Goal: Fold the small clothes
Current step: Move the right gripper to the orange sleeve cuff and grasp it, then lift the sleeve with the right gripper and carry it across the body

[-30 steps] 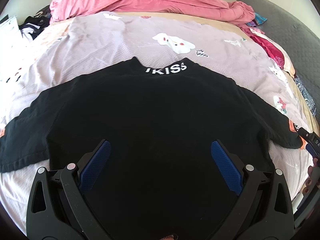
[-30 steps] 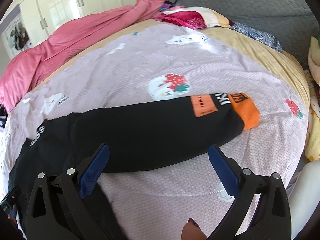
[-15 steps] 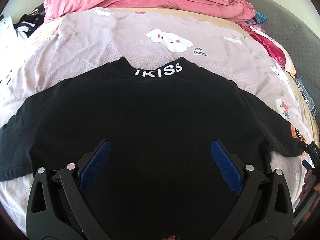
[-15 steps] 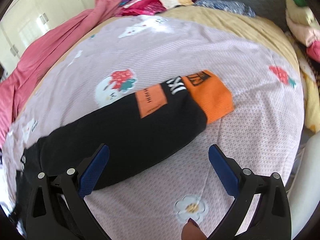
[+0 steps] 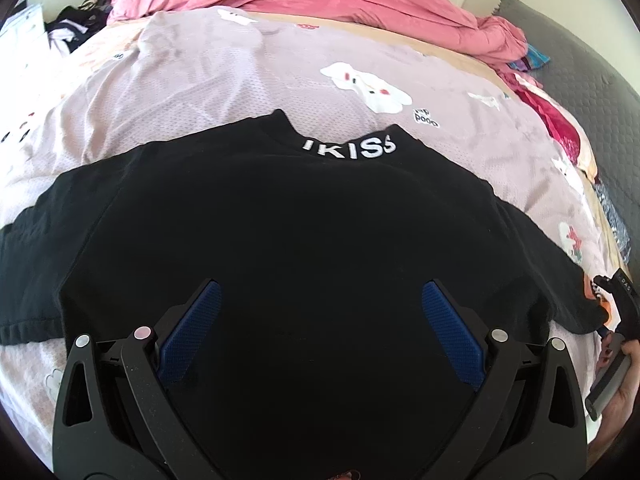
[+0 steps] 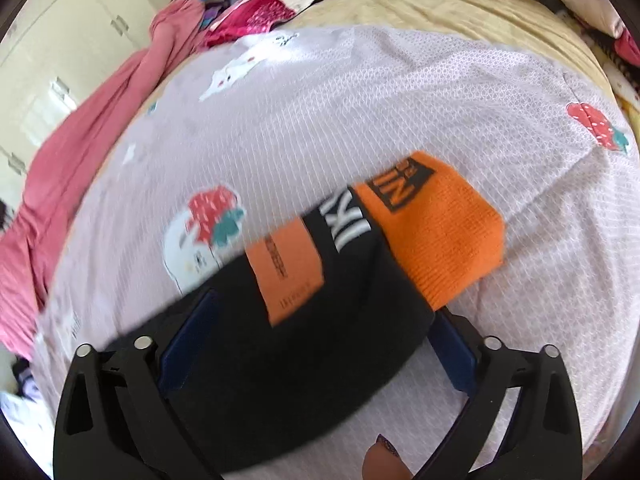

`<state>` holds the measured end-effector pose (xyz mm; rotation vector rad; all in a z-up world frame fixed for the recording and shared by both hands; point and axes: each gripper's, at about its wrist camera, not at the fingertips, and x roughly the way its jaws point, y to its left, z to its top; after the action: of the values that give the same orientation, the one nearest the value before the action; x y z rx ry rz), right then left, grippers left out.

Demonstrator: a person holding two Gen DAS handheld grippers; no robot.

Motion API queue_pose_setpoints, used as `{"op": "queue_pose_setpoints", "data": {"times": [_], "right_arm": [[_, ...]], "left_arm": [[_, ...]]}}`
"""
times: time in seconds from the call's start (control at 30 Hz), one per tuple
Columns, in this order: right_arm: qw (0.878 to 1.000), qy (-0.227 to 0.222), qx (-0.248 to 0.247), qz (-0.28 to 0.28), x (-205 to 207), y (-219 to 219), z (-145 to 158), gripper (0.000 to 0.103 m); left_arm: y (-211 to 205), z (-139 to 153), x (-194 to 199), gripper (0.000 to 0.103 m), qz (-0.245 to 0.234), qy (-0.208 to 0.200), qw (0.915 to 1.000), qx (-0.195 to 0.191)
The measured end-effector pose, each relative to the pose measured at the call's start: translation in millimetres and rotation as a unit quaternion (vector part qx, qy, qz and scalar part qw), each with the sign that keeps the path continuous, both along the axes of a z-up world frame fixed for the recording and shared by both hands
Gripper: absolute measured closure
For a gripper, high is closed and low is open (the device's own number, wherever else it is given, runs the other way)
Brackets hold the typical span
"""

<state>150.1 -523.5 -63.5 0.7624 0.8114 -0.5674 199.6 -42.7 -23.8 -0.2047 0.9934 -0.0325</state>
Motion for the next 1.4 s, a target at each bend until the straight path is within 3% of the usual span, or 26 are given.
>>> {"op": "queue_pose_setpoints", "data": {"times": [0.03,0.1,0.13,0.2,0.27,0.57,0.87,1.1,1.4], "right_arm": [[1.0,-0.009,-0.009,-0.003,-2.4,1.7,3.8,0.03],[1.0,-0.027,-0.016,-0.001,-5.7,4.5,7.1,0.056],[0.999,-0.034,-0.019,-0.001,-7.5,5.4,8.1,0.062],[0.998,-0.054,-0.013,-0.003,-13.8,7.0,8.5,0.086],[0.997,-0.075,-0.006,-0.002,-21.0,9.8,11.1,0.089],[0.988,-0.144,-0.025,0.059,-24.2,44.4,33.4,0.093],[0.966,-0.209,-0.038,0.149,-16.3,95.7,62.9,0.093],[0.949,-0.22,-0.045,0.223,-4.1,146.4,72.0,0.093],[0.916,-0.237,-0.049,0.318,8.1,226.1,86.2,0.093]], "left_arm": [[1.7,0.7,-0.6,0.008,0.003,-0.001,1.0,-0.002],[5.3,1.7,-3.0,0.008,0.009,-0.004,0.9999,-0.008],[6.7,2.1,-4.7,0.008,0.011,-0.004,0.9998,-0.013],[7.7,2.4,-7.3,0.008,0.013,-0.005,0.9997,-0.019],[7.3,2.5,-10.8,0.008,0.012,-0.004,0.9997,-0.023],[20.0,9.3,-23.6,0.008,0.027,-0.007,0.9989,-0.039],[36.0,15.1,-34.9,0.008,0.043,-0.012,0.998,-0.045],[46.1,19.8,-37.8,0.008,0.044,-0.016,0.9975,-0.053],[64.9,24.1,-40.3,0.008,0.059,-0.021,0.9962,-0.06]]}}
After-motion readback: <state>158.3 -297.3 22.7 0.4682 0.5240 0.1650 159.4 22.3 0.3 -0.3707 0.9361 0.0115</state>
